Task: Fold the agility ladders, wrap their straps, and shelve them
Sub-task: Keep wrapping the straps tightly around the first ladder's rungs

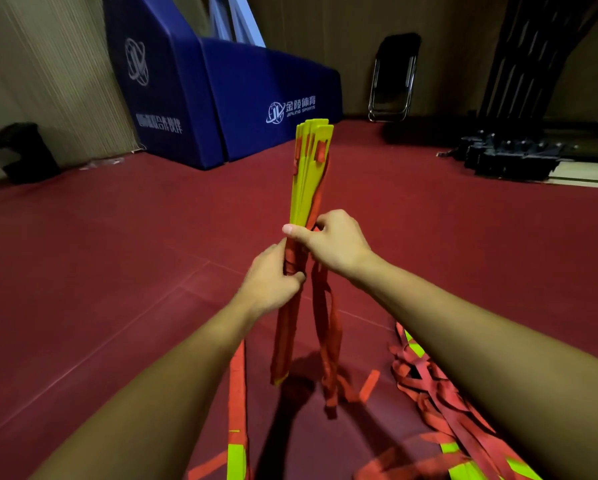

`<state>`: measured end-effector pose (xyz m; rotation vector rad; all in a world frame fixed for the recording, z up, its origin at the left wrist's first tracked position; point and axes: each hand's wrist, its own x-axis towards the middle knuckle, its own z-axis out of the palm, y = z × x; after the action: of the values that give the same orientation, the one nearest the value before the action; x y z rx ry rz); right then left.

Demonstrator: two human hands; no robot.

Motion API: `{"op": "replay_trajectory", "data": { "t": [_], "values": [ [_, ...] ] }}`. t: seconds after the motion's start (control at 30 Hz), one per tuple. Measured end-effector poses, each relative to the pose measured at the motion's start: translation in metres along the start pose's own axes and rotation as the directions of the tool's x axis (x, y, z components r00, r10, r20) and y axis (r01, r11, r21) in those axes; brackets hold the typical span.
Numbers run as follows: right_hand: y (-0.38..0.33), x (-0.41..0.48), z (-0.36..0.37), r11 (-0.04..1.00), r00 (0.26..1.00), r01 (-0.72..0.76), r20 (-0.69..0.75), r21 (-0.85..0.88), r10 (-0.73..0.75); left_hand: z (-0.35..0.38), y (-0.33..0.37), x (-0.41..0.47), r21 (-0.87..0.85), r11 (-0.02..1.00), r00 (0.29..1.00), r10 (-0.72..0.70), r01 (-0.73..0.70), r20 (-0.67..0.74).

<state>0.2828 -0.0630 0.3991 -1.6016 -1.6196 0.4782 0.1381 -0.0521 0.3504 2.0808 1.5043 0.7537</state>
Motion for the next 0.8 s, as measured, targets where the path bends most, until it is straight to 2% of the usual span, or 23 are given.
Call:
{"op": "replay_trajectory", "data": {
  "t": [0.07,0.13,0.27,0.43,0.57,0.7,0.8],
  "values": [
    [0.003,0.002,-0.001,0.995,0.999,0.01,0.037,0.104,-0.014,-0.005,0.004,0.001,-0.243,0.97,0.99,0.003,0.033,0.144],
    [0.007,0.003,-0.002,0.975,0.996,0.01,0.082,0.223,-0.029,-0.008,0.001,0.004,-0.399,0.915,0.98,0.024,0.058,0.195],
    [0.008,0.005,-0.007,0.952,0.993,0.007,0.113,0.306,-0.044,-0.006,-0.008,0.005,-0.502,0.865,0.981,0.097,0.0,0.167],
    [0.013,0.007,-0.013,0.961,0.994,-0.08,0.089,0.263,0.058,-0.003,-0.024,0.013,-0.339,0.94,0.996,0.056,-0.027,0.074],
    [0.016,0.008,-0.013,0.967,0.994,-0.113,0.033,0.228,0.109,-0.001,-0.017,0.015,-0.115,0.991,0.998,0.066,-0.067,-0.012],
    [0.018,0.007,-0.01,0.981,0.991,-0.127,-0.032,0.149,0.133,-0.002,-0.005,0.009,0.135,0.988,0.985,0.099,-0.08,-0.138],
    [0.015,0.005,-0.005,0.981,0.984,-0.166,-0.055,0.104,0.172,-0.001,-0.004,0.007,0.275,0.961,0.98,0.088,-0.037,-0.178]
  ]
}}
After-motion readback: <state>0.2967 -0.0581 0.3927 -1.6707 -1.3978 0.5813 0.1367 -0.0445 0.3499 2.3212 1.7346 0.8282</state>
